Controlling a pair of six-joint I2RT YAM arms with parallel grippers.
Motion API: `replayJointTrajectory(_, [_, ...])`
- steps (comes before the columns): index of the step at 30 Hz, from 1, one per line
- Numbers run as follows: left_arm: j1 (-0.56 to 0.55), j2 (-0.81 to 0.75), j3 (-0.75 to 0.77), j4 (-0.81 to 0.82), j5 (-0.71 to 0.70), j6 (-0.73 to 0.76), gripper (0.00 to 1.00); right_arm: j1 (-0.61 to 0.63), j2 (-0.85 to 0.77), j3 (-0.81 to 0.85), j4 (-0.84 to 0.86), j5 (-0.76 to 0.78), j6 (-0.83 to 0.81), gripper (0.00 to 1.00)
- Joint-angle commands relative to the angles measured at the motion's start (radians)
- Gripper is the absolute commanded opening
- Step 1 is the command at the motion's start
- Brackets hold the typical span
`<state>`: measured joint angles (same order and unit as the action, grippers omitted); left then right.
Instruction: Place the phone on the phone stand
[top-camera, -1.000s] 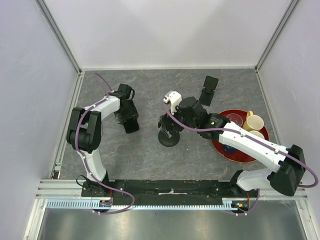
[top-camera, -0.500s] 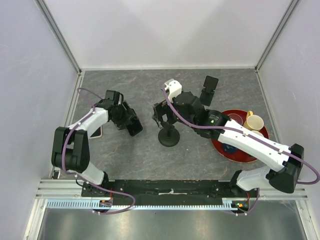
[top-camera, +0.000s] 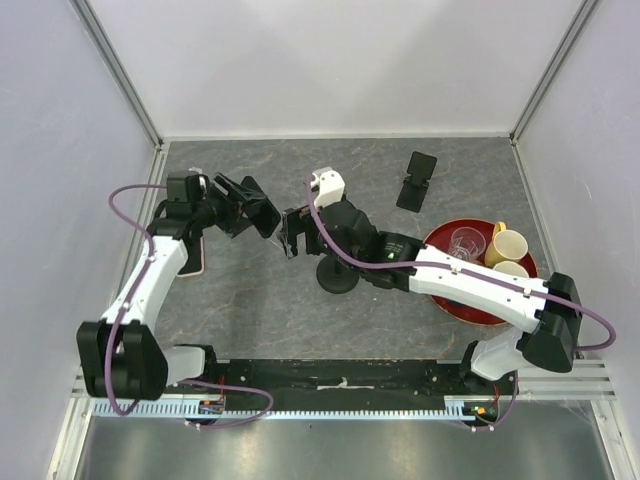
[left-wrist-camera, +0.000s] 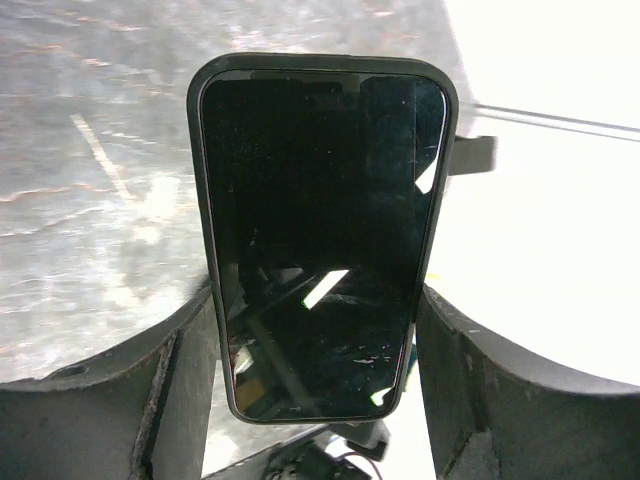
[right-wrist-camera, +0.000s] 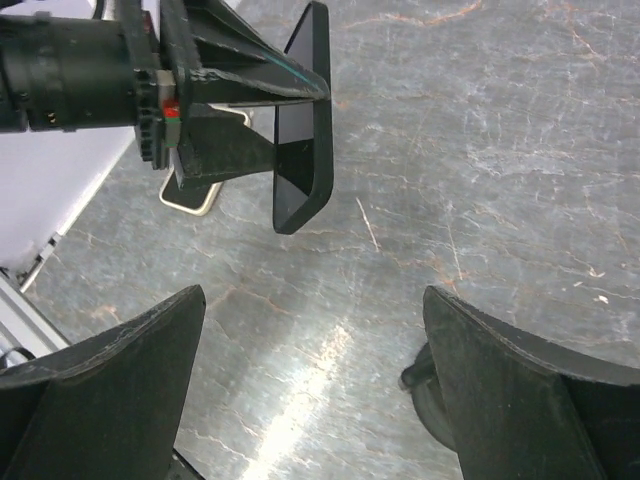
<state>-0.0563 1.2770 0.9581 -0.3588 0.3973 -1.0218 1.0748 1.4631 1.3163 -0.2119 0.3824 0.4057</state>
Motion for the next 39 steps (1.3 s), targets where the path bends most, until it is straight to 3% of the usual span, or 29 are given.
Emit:
replayJointTrajectory(1, [0.010, -0.096, 0.008, 0.155, 0.139, -0.167, 0.02, 0.020, -0.003, -0.031, 0.185, 0.064, 0.064, 0.96])
replayJointTrajectory(13, [0.010, -0.243, -0.042, 0.244, 0.256, -0.388, 0.02, 0.043, 0.048, -0.112, 0.463, 0.138, 0.041, 0.85])
replayJointTrajectory(16, [0.010, -0.287, -0.070, 0.250, 0.261, -0.426, 0.02, 0.051, 0.054, -0.147, 0.558, 0.162, 0.028, 0.79])
replayJointTrajectory(20, [0.010, -0.304, -0.105, 0.273, 0.287, -0.455, 0.02, 0.056, 0.098, -0.141, 0.618, 0.171, 0.012, 0.62])
replayJointTrajectory(24, [0.010, -0.312, -0.127, 0.287, 0.307, -0.466, 0.02, 0.066, 0.126, -0.134, 0.658, 0.158, 0.008, 0.54])
replayJointTrajectory(27, [0.010, -0.327, -0.139, 0.296, 0.311, -0.466, 0.02, 0.070, 0.140, -0.124, 0.657, 0.148, 0.001, 0.40])
replayJointTrajectory(30, [0.010, -0.344, -0.162, 0.303, 0.334, -0.460, 0.02, 0.071, 0.132, -0.129, 0.651, 0.148, -0.014, 0.14])
replayJointTrajectory(31, [0.010, -0.350, -0.174, 0.338, 0.350, -0.460, 0.02, 0.070, 0.125, -0.130, 0.643, 0.150, -0.019, 0.00])
replayJointTrajectory(34, [0.012, -0.390, -0.222, 0.391, 0.354, -0.433, 0.33, 0.070, 0.079, -0.150, 0.620, 0.135, -0.059, 0.00])
replayJointTrajectory(35, [0.010, -0.409, -0.228, 0.400, 0.356, -0.404, 0.51, 0.071, 0.062, -0.155, 0.599, 0.115, -0.074, 0.00])
replayJointTrajectory(38, [0.010, -0.424, -0.199, 0.365, 0.380, -0.223, 0.66, 0.068, -0.012, -0.149, 0.496, 0.084, -0.159, 0.00])
replayJointTrajectory(39, [0.010, -0.433, -0.165, 0.322, 0.388, -0.122, 0.66, 0.070, -0.030, -0.138, 0.465, 0.082, -0.178, 0.00])
